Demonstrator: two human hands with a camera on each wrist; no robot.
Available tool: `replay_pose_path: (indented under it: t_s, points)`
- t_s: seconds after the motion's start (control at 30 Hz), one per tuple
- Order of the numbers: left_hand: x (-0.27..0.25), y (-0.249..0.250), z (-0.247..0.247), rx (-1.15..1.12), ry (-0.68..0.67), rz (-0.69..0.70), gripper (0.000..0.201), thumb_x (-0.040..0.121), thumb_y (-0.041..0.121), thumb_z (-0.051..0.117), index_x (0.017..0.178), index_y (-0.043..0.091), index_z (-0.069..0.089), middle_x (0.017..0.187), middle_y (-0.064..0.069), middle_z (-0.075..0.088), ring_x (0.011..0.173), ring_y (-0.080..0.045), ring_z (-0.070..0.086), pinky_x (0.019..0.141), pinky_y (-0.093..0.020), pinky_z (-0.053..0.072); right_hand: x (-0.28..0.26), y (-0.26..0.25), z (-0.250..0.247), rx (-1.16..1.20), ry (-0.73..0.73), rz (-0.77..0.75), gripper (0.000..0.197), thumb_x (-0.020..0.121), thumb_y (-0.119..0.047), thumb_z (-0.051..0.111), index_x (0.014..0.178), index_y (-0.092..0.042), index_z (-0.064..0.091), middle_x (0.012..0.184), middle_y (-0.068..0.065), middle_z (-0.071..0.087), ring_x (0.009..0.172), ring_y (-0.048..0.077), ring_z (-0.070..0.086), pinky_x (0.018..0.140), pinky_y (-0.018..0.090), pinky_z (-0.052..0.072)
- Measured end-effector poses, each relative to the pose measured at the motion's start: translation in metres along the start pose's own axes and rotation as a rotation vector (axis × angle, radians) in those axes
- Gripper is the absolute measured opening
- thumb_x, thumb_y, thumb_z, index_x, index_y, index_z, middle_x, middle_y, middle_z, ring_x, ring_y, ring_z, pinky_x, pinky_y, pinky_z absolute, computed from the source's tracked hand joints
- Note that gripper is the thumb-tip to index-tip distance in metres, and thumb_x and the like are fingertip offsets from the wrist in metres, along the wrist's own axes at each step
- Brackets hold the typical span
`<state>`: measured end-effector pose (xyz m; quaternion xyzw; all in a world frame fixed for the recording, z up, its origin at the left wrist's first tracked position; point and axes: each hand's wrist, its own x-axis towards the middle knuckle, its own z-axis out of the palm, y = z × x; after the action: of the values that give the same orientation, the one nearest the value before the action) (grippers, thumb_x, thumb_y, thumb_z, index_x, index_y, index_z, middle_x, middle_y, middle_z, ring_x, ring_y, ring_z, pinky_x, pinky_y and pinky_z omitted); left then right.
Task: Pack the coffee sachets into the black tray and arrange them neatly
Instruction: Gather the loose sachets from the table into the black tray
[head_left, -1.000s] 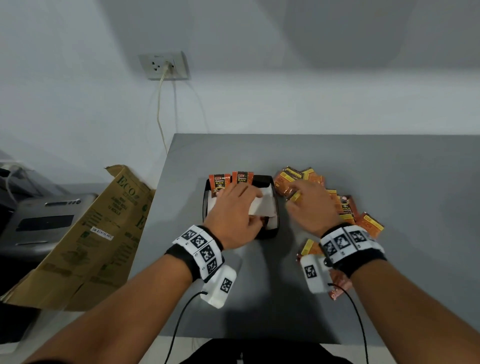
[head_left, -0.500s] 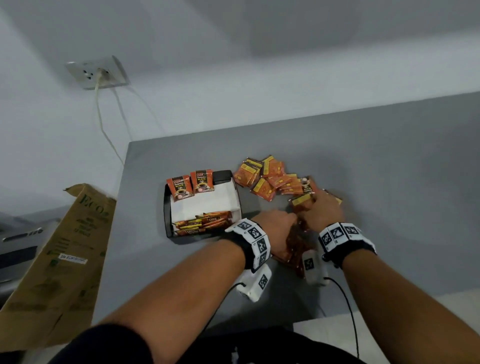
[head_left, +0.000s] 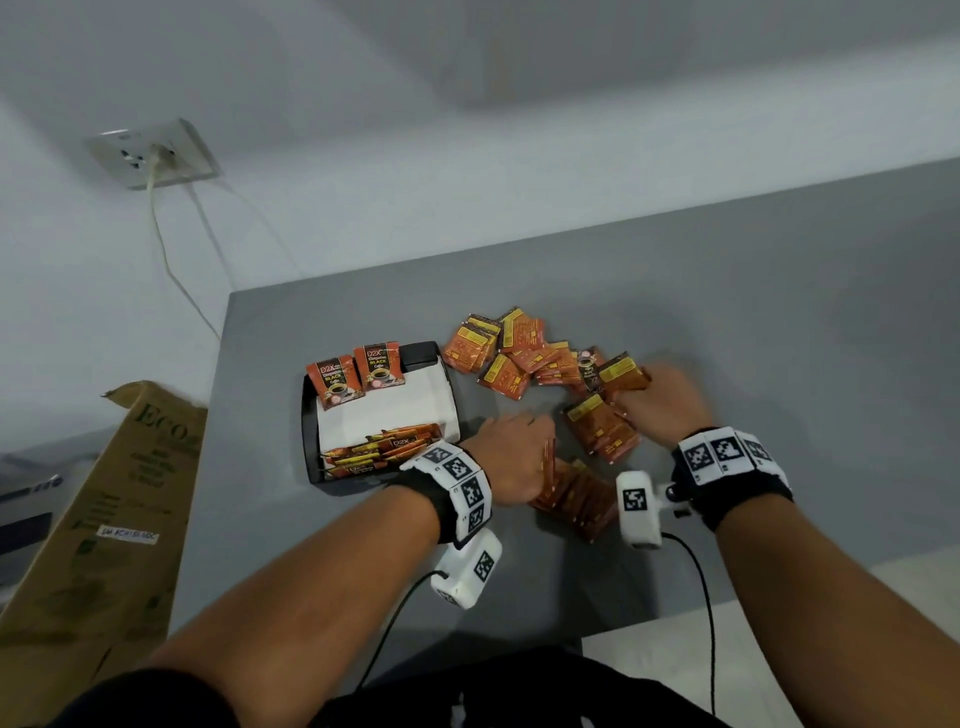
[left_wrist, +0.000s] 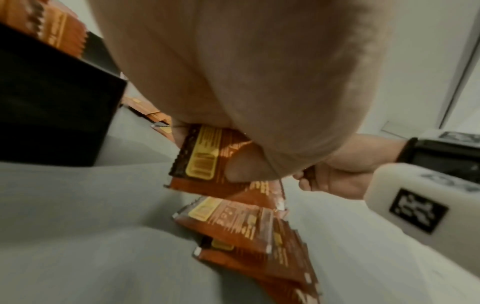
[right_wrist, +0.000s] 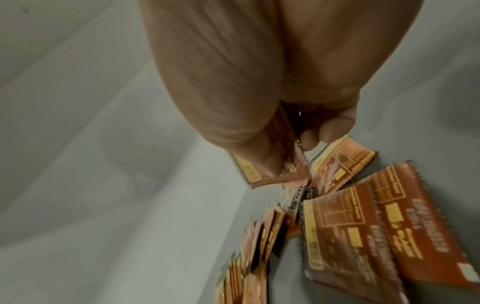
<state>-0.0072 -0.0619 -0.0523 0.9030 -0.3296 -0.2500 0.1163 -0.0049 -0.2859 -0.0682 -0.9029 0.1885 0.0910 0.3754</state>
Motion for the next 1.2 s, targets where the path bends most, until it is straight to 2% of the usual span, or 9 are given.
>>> replay_pose_path:
  t_s: [0.1, 0.2, 0.3, 0.43, 0.6, 0.67, 0.83, 0.97, 1.2]
  points:
    - [0.002, 0.002, 0.013, 0.043, -0.058, 0.010, 0.045, 0.078, 0.025, 0.069, 0.117, 0.024, 0.047, 0.112, -0.001, 0.055, 0.107, -0.025, 0.054, 0.098, -0.046, 0.043, 0.003, 0.004, -0.003, 0.143, -0.008, -0.018, 0.010, 0.067, -0.018, 0.071, 0.076, -0.017, 0.070, 0.073, 0.004, 0.073, 0.075, 0.029, 0.071, 0.072, 0.047, 0.057]
    - [0.004, -0.003, 0.024, 0.109, -0.115, 0.008, 0.073, 0.077, 0.030, 0.071, 0.142, 0.025, 0.038, 0.137, -0.006, 0.049, 0.127, -0.028, 0.046, 0.112, -0.050, 0.035, 0.001, 0.001, -0.003, 0.084, -0.088, 0.000, 0.008, 0.073, -0.019, 0.071, 0.080, -0.019, 0.074, 0.076, 0.003, 0.075, 0.079, 0.027, 0.073, 0.077, 0.046, 0.058]
    - [0.003, -0.007, 0.030, 0.177, -0.080, 0.031, 0.065, 0.078, 0.030, 0.069, 0.137, 0.024, 0.041, 0.131, -0.009, 0.045, 0.124, -0.032, 0.046, 0.109, -0.049, 0.038, 0.001, -0.003, 0.010, -0.071, -0.173, -0.049, 0.018, 0.091, -0.031, 0.064, 0.087, -0.015, 0.072, 0.081, 0.002, 0.073, 0.076, 0.020, 0.071, 0.074, 0.036, 0.056]
    - [-0.004, -0.012, 0.031, 0.228, 0.061, 0.019, 0.059, 0.086, 0.033, 0.068, 0.136, 0.018, 0.041, 0.135, -0.010, 0.037, 0.126, -0.030, 0.036, 0.107, -0.048, 0.038, 0.019, 0.009, 0.043, -0.171, -0.071, 0.041, 0.022, 0.083, -0.028, 0.062, 0.102, -0.018, 0.060, 0.097, 0.005, 0.071, 0.079, 0.021, 0.067, 0.067, 0.031, 0.055]
    - [-0.012, -0.021, 0.029, 0.096, 0.134, 0.010, 0.035, 0.093, 0.016, 0.059, 0.125, 0.017, 0.045, 0.125, -0.007, 0.053, 0.116, -0.025, 0.048, 0.101, -0.040, 0.040, 0.009, 0.006, 0.065, -0.315, 0.035, 0.055, 0.077, 0.075, -0.041, 0.079, 0.138, -0.016, 0.041, 0.125, 0.017, 0.056, 0.119, 0.037, 0.053, 0.102, 0.047, 0.048]
    - [-0.017, -0.022, 0.030, 0.060, 0.163, 0.001, 0.026, 0.093, 0.017, 0.057, 0.117, 0.018, 0.046, 0.118, -0.007, 0.056, 0.109, -0.025, 0.051, 0.097, -0.040, 0.042, 0.008, 0.005, 0.066, -0.348, 0.057, 0.052, 0.076, 0.079, -0.034, 0.080, 0.139, -0.011, 0.040, 0.131, 0.019, 0.053, 0.125, 0.037, 0.048, 0.107, 0.047, 0.043]
    - [-0.021, -0.011, 0.024, 0.030, 0.220, 0.059, 0.023, 0.089, 0.029, 0.052, 0.107, 0.018, 0.042, 0.110, -0.006, 0.053, 0.099, -0.023, 0.046, 0.092, -0.043, 0.043, 0.013, 0.006, 0.061, -0.282, 0.047, -0.009, 0.049, 0.077, -0.040, 0.068, 0.116, -0.016, 0.051, 0.108, 0.009, 0.060, 0.104, 0.033, 0.060, 0.082, 0.037, 0.050]
    - [-0.007, 0.004, 0.023, 0.078, 0.109, 0.049, 0.040, 0.088, 0.036, 0.055, 0.120, 0.013, 0.045, 0.125, -0.008, 0.047, 0.116, -0.026, 0.043, 0.103, -0.044, 0.039, 0.003, -0.010, 0.029, -0.002, -0.032, -0.138, 0.011, 0.090, -0.031, 0.066, 0.086, -0.021, 0.067, 0.078, -0.003, 0.070, 0.072, 0.017, 0.067, 0.065, 0.030, 0.048]
    - [-0.001, 0.001, 0.041, 0.190, 0.141, 0.028, 0.045, 0.093, 0.023, 0.056, 0.136, 0.013, 0.043, 0.133, -0.011, 0.047, 0.123, -0.028, 0.045, 0.107, -0.039, 0.037, -0.004, -0.005, 0.007, -0.137, -0.025, -0.082, 0.024, 0.092, -0.027, 0.062, 0.074, -0.012, 0.064, 0.065, 0.001, 0.062, 0.064, 0.023, 0.063, 0.050, 0.024, 0.038]
